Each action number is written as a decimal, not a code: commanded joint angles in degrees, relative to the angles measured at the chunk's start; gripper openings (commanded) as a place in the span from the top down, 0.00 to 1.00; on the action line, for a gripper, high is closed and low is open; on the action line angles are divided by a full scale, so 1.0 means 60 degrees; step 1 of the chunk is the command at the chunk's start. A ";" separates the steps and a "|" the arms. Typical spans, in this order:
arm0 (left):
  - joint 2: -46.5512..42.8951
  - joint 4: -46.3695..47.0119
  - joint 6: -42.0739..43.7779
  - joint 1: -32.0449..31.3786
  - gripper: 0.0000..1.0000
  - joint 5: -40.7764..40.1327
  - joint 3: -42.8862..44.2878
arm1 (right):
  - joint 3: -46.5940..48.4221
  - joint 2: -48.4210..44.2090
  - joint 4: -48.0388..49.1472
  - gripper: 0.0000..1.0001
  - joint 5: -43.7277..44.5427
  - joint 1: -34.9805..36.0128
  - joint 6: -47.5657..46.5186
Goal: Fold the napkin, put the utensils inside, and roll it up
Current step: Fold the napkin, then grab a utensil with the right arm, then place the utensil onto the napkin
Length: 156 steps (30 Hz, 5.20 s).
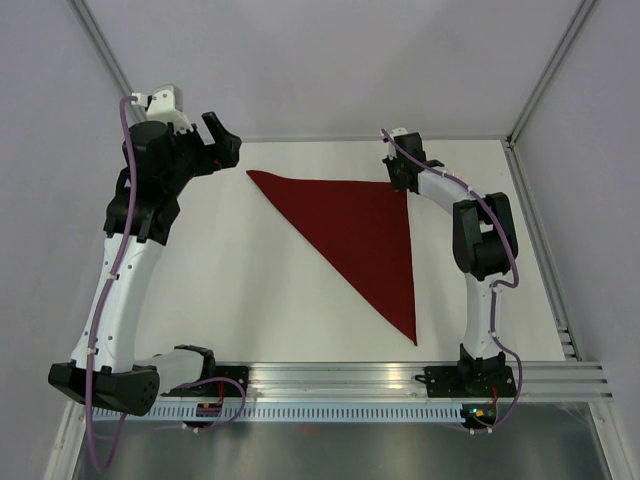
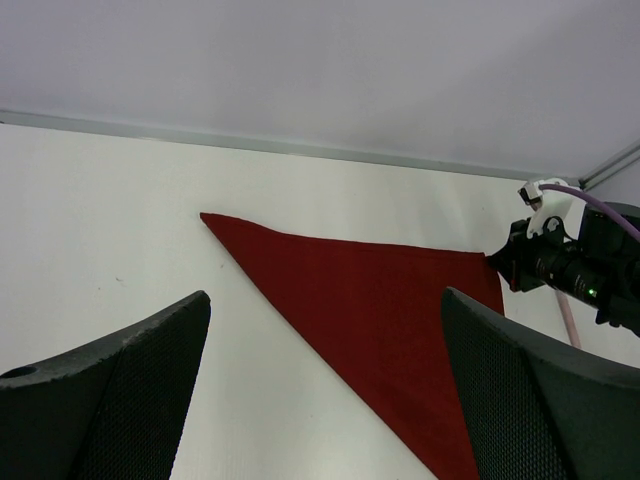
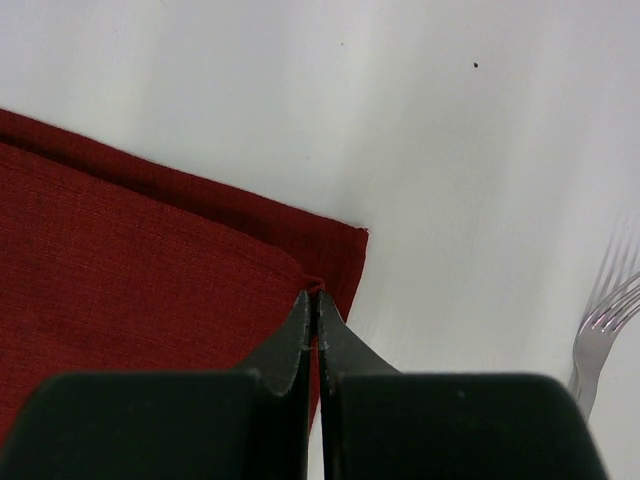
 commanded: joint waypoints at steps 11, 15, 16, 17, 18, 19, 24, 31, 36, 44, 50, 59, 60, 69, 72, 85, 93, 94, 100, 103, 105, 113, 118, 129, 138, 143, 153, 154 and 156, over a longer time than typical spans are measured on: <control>0.0022 0.0368 -0.0080 0.0041 0.00 0.0214 -0.0149 | 0.0832 0.0499 0.0080 1.00 0.0526 -0.0169 -0.0246; 0.0037 0.0382 -0.0021 0.0026 0.00 0.0229 -0.0251 | 0.1008 0.0675 -0.0022 0.98 0.0628 -0.0198 -0.0246; 0.0008 0.0383 -0.0007 0.0026 0.00 0.0229 -0.0266 | 0.1037 0.0704 -0.0037 0.89 0.0658 -0.0198 -0.0246; -0.0007 0.0383 0.0008 0.0026 0.00 0.0229 -0.0353 | 0.1125 0.0733 -0.0051 0.84 0.0687 -0.0212 -0.0261; -0.0036 0.0412 0.0052 0.0026 0.00 0.0229 -0.0383 | 0.1169 0.0777 -0.0124 0.75 0.0716 -0.0213 -0.0276; -0.0065 0.0426 0.0081 0.0041 0.00 0.0229 -0.0427 | 0.1227 0.0778 -0.0168 0.71 0.0717 -0.0227 -0.0261; -0.0358 0.0412 0.0067 0.0026 0.00 0.0288 -0.0808 | 0.1491 0.0559 -0.0563 0.41 0.0746 -0.0373 -0.0188; -0.1514 0.0251 -0.0021 0.0041 0.00 0.0595 -0.1846 | 0.0455 -0.1037 -0.1516 0.46 0.0189 -0.1310 0.0281; -0.2378 0.0104 -0.0065 0.0026 0.00 0.0903 -0.2419 | -0.1538 -0.2166 -0.1458 0.49 -0.0366 -0.2423 0.0471; -0.2600 0.0104 -0.0124 0.0041 0.00 0.1313 -0.2830 | -0.2112 -0.2021 -0.1092 0.52 -0.1098 -0.3538 0.0443; -0.2600 0.0119 -0.0095 0.0026 0.00 0.1313 -0.2771 | -0.1922 -0.1757 -0.1018 0.49 -0.1232 -0.3552 0.0559; -0.2483 0.0119 -0.0124 0.0041 0.00 0.1313 -0.2786 | -0.1555 -0.0923 -0.1092 0.50 -0.1159 -0.3582 0.0545; -0.2468 0.0119 -0.0124 0.0026 0.00 0.1299 -0.2786 | -0.1512 -0.0864 -0.1077 0.51 -0.1187 -0.3582 0.0545; -0.2395 0.0104 -0.0138 0.0026 0.00 0.1240 -0.2771 | -0.1496 -0.0423 -0.1048 0.73 -0.0953 -0.3611 0.0515; -0.2351 0.0104 -0.0124 0.0026 0.00 0.1196 -0.2771 | -0.1643 -0.0467 -0.1033 0.85 -0.1070 -0.3655 0.0442; -0.2044 0.0104 -0.0226 0.0041 0.00 0.0991 -0.2523 | -0.1526 -0.2443 -0.2115 1.00 -0.2051 -0.3290 -0.0012; -0.1809 0.0075 -0.0285 0.0026 0.00 0.0816 -0.2025 | -0.1409 -0.3031 -0.2863 1.00 -0.2213 -0.1577 -0.0012; -0.1780 0.0060 -0.0314 0.0026 0.00 0.0801 -0.1966 | -0.1365 -0.3016 -0.2966 1.00 -0.2199 -0.1111 0.0017; -0.1619 -0.0042 -0.0329 0.0026 0.00 0.0771 -0.1541 | -0.0766 -0.2593 -0.3493 1.00 -0.2301 0.0721 0.0397; -0.1472 -0.0071 -0.0343 0.0041 0.00 0.0757 -0.1365 | -0.0340 -0.2314 -0.3742 0.99 -0.2374 0.1499 0.0603; -0.1370 -0.0086 -0.0373 0.0041 0.00 0.0742 -0.1307 | 0.0082 -0.1979 -0.3961 0.99 -0.2432 0.2040 0.0821; -0.1252 -0.0086 -0.0314 0.0041 0.00 0.0683 -0.1336 | 0.0686 -0.1127 -0.3846 1.00 -0.2111 0.3273 0.1072; -0.1194 -0.0086 -0.0285 0.0041 0.00 0.0625 -0.1394 | 0.0379 -0.0878 -0.3422 1.00 -0.2081 0.3713 0.1160; -0.1091 0.0016 -0.0212 0.0026 0.00 0.0625 -0.1629 | -0.0486 -0.0512 -0.2396 0.99 -0.1847 0.4108 0.1218; -0.1047 0.0060 -0.0153 0.0026 0.00 0.0596 -0.1790 | -0.0632 -0.0189 -0.2191 1.00 -0.1774 0.4196 0.1218; -0.1032 0.0090 -0.0138 0.0041 0.00 0.0625 -0.1819 | -0.0749 -0.0233 -0.2059 0.99 -0.1774 0.4197 0.1131; -0.1047 0.0090 -0.0109 0.0041 0.00 0.0654 -0.1848 | -0.0852 -0.0321 -0.1795 1.00 -0.1832 0.4197 0.1028; -0.1033 0.0090 -0.0095 0.0041 0.00 0.0654 -0.1848 | -0.0823 -0.0321 -0.1795 0.99 -0.1847 0.4211 0.1013; -0.1047 0.0090 -0.0094 0.0041 0.00 0.0669 -0.1848 | -0.0823 -0.0350 -0.1795 1.00 -0.1832 0.4197 0.1013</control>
